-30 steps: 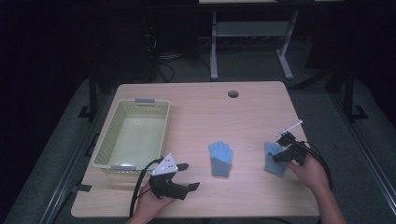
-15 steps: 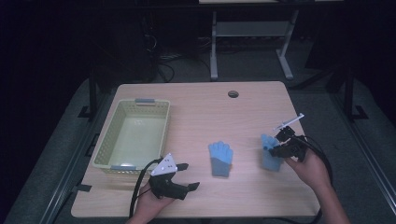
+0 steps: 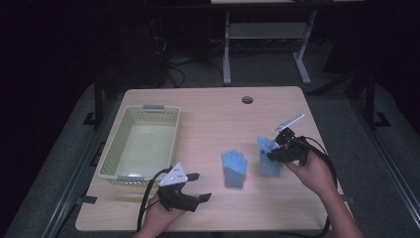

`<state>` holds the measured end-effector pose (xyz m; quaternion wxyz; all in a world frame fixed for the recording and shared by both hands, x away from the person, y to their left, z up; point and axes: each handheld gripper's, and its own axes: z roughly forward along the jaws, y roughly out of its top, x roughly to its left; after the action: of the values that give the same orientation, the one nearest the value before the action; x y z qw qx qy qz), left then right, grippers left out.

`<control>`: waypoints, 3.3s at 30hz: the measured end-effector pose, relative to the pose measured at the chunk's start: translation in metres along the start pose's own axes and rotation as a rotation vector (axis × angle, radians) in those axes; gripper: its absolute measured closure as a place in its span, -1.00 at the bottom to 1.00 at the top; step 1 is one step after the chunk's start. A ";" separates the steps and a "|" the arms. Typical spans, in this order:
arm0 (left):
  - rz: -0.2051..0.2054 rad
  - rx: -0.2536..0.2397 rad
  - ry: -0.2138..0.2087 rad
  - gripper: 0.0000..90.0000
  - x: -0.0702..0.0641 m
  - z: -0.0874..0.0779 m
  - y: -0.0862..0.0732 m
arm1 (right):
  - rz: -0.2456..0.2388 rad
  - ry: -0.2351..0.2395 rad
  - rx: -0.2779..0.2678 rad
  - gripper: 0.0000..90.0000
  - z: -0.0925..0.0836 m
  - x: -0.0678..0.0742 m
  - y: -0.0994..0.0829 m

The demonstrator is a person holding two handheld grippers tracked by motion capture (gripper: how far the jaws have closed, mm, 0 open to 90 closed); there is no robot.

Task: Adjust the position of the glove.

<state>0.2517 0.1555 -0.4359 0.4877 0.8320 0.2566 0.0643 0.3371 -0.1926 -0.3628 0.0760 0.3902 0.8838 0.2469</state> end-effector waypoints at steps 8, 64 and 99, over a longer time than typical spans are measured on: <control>0.023 0.005 0.008 -0.53 -0.003 -0.001 0.001 | -0.061 0.044 0.004 0.77 0.015 0.023 0.025; 0.000 0.003 -0.008 -0.52 0.002 -0.002 -0.001 | -0.086 0.099 0.046 0.63 0.091 0.054 0.038; -0.259 0.050 -0.069 -0.35 0.007 0.038 0.017 | 0.232 0.239 -0.089 -0.12 0.073 0.026 -0.017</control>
<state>0.2773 0.1224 -0.4418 0.4794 0.8056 0.3465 -0.0344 0.3325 -0.1557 -0.4332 -0.0411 0.4536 0.8237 0.3377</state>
